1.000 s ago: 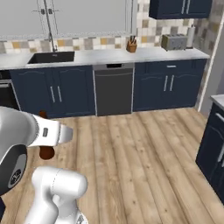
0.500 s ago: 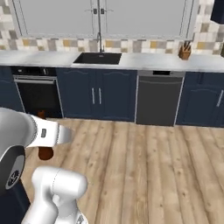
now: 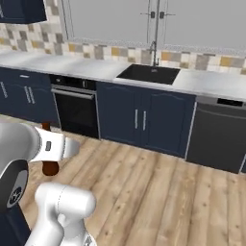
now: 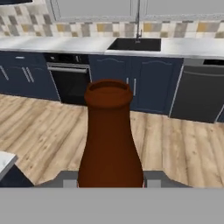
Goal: Open the fridge, grab two sodas, and place both sodas inside the bowl with ice on the dining counter.
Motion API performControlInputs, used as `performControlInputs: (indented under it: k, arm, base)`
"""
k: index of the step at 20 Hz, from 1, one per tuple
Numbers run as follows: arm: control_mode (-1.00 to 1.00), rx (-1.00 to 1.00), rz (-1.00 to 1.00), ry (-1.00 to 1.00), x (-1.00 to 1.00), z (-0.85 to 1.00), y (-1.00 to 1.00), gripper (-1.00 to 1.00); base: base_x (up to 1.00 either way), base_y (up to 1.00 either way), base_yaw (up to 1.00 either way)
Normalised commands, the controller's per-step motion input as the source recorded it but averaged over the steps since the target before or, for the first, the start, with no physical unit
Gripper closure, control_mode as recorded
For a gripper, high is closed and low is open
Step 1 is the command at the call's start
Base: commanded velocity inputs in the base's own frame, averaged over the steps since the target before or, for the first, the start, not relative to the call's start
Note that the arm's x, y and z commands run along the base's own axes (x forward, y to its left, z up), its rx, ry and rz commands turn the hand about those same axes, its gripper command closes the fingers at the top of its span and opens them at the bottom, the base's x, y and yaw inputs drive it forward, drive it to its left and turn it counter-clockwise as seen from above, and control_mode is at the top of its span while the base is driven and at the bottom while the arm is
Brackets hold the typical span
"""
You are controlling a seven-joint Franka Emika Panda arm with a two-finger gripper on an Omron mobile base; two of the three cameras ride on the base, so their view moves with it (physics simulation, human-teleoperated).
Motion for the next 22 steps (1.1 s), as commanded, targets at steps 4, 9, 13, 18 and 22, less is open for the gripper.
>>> performControlInputs:
  k: [4, 9, 13, 18, 22]
  arm:
    - [1.0, 0.0, 0.0, 0.0, 0.0, 0.0, 0.0, 1.0]
    - [1.0, 0.0, 0.0, 0.0, 0.0, 0.0, 0.0, 1.0]
    - [1.0, 0.0, 0.0, 0.0, 0.0, 0.0, 0.0, 1.0]
    - [1.0, 0.0, 0.0, 0.0, 0.0, 0.0, 0.0, 1.0]
    - [1.0, 0.0, 0.0, 0.0, 0.0, 0.0, 0.0, 1.0]
  base:
    - [0.89, 0.0, 0.45]
    - [0.85, 0.0, 0.47]
    - [0.78, 0.0, 0.5]
    - [0.78, 0.0, 0.5]
    - [0.82, 0.0, 0.49]
